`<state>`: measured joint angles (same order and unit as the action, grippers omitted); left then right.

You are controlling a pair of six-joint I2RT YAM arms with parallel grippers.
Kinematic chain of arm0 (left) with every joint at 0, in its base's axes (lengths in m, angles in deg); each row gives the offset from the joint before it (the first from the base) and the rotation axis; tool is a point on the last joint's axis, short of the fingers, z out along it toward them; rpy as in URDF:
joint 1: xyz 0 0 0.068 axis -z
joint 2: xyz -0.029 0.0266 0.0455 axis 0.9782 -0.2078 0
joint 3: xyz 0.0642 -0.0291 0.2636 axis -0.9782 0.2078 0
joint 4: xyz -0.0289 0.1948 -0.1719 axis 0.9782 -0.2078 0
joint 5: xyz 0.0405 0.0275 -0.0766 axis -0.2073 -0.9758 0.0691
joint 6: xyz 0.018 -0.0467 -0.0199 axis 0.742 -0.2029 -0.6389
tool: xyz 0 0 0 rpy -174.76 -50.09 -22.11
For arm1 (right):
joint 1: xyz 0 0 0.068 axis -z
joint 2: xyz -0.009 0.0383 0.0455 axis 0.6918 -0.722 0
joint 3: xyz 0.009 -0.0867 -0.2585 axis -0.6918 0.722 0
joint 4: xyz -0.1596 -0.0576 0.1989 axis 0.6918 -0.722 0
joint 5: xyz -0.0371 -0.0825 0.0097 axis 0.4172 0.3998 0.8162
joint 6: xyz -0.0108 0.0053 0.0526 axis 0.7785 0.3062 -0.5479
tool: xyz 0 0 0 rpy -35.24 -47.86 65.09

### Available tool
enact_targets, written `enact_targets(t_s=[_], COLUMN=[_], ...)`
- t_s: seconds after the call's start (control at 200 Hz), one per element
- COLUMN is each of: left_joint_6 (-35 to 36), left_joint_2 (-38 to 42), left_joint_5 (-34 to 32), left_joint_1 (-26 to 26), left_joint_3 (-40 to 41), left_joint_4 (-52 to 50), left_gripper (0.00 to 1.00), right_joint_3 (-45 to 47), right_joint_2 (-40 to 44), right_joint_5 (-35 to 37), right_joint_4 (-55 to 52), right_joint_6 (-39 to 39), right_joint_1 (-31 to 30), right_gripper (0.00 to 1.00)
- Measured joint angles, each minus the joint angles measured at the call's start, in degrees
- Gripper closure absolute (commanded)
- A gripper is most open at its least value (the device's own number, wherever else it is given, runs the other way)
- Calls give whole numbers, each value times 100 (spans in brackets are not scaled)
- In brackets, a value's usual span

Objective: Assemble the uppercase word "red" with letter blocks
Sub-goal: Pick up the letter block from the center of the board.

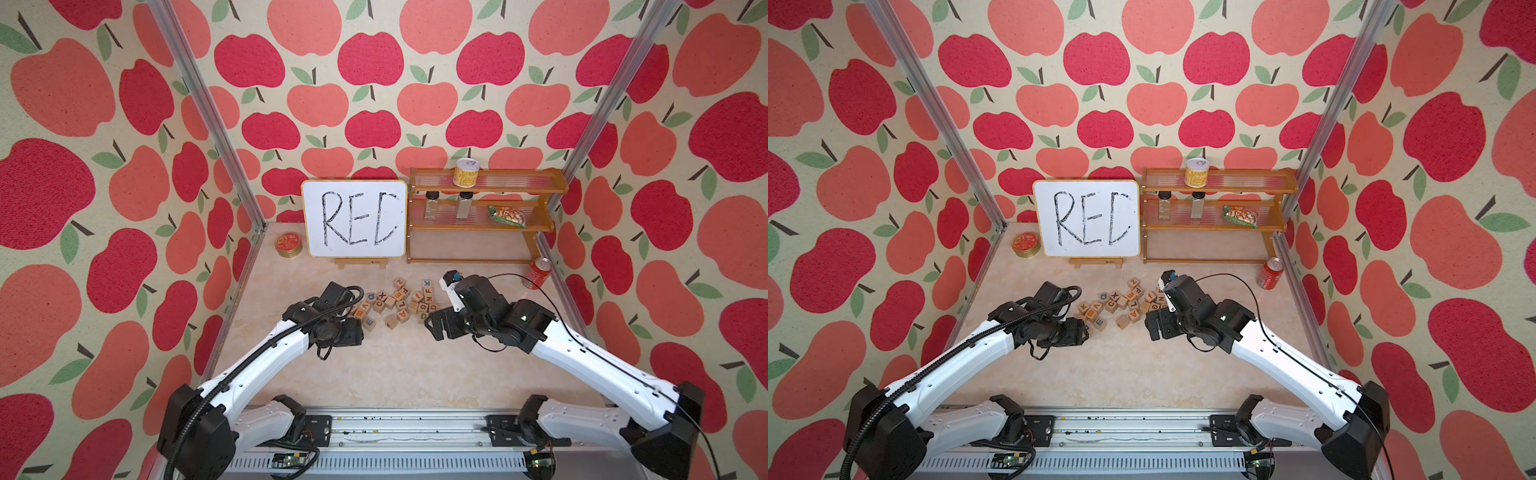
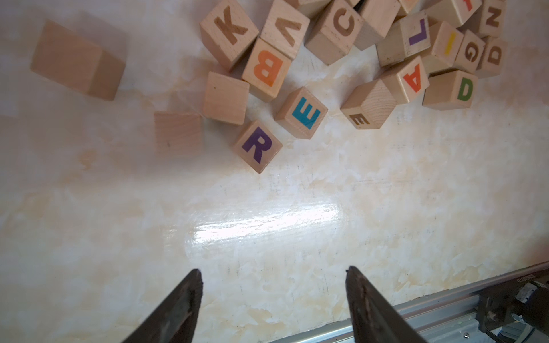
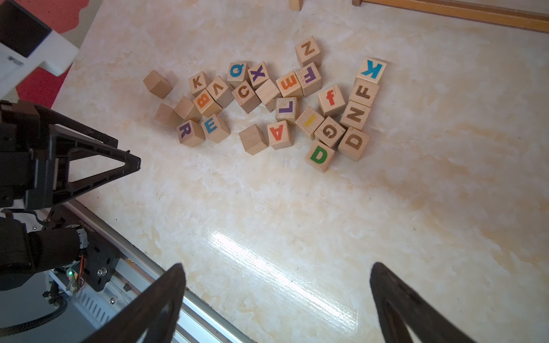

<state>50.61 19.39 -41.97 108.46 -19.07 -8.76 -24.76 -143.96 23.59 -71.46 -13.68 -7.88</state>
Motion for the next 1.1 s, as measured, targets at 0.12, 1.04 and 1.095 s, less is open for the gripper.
enact_targets(t_s=[0.12, 1.04, 1.095], left_joint_6=[107, 1458, 1550], left_joint_2=[-284, -2645, -2732], left_joint_5=[133, 284, 284], left_joint_1=[-175, -358, -358], left_joint_3=[0, -951, -953], left_joint_4=[168, 761, 780], left_gripper=[27, 22, 22], right_joint_3=[-2, -376, -376], right_joint_2=[-59, -562, -562], right_joint_5=[42, 450, 450], right_joint_4=[31, 46, 46], right_joint_6=[0, 219, 219], right_joint_1=[0, 133, 149], right_gripper=[1, 1, 1])
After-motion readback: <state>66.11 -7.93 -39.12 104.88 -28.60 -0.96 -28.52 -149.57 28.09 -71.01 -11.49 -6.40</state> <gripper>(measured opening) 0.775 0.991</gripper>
